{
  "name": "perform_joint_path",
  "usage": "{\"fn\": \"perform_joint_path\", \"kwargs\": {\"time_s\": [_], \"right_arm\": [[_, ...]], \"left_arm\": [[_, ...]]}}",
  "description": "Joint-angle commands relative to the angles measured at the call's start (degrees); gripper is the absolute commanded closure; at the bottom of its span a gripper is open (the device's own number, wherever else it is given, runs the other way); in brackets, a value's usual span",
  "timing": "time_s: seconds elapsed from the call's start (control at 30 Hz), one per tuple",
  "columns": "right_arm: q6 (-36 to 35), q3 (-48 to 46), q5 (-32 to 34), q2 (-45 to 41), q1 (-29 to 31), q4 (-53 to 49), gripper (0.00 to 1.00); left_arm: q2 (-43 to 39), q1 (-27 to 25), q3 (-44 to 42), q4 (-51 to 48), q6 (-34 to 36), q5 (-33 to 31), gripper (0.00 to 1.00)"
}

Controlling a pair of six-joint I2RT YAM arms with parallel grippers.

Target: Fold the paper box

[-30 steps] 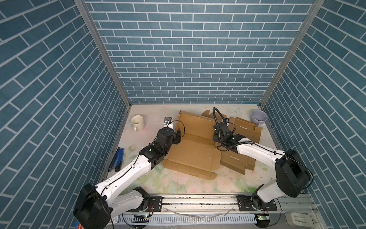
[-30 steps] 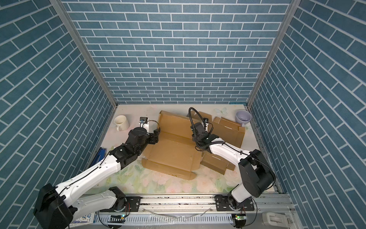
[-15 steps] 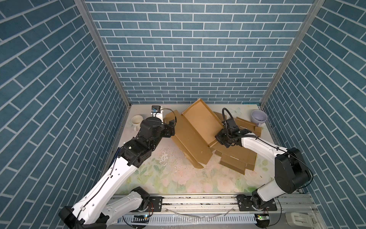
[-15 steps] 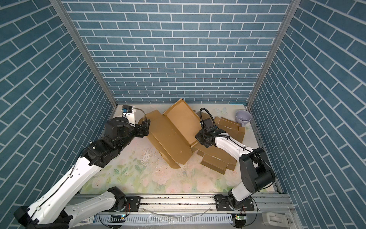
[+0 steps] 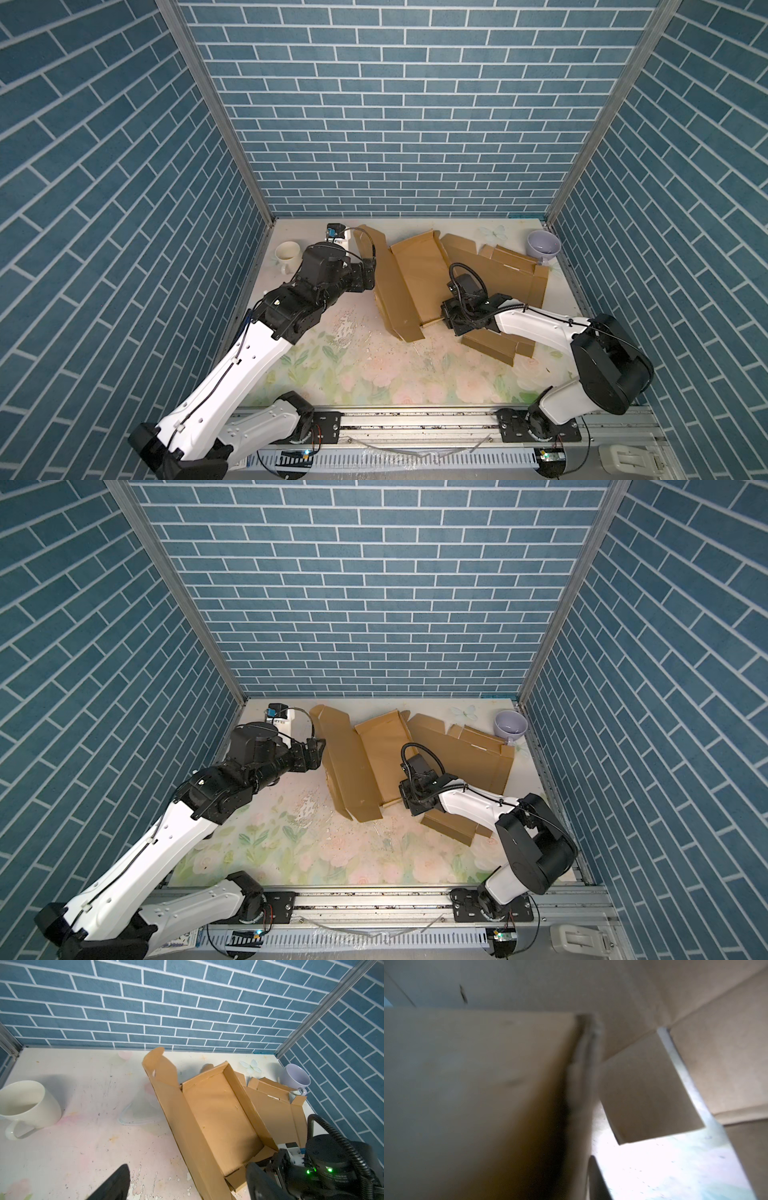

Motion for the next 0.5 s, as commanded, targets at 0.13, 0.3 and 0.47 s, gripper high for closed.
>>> {"fn": "perform_joint_path", "kwargs": {"time_s": [0.13,0.3,0.47], "right_arm": [[6.05,-0.35,3.96,0.30,0.67,1.36,0.65],[3.02,-0.58,3.83,-1.17,0.63,0.55,0.56],[-5.86,0.62,5.31,-6.58,0.33,-8.01,0.52]], "left_arm": [[3.06,2.95,-1.75,-0.10,-0.79,3.44,0.10],[2.35,5.11,-2.13,-0.87,-1.45,3.90,0.10],[1.49,7.39,-2.90,-2.05,-1.60,4.07,0.09]]}}
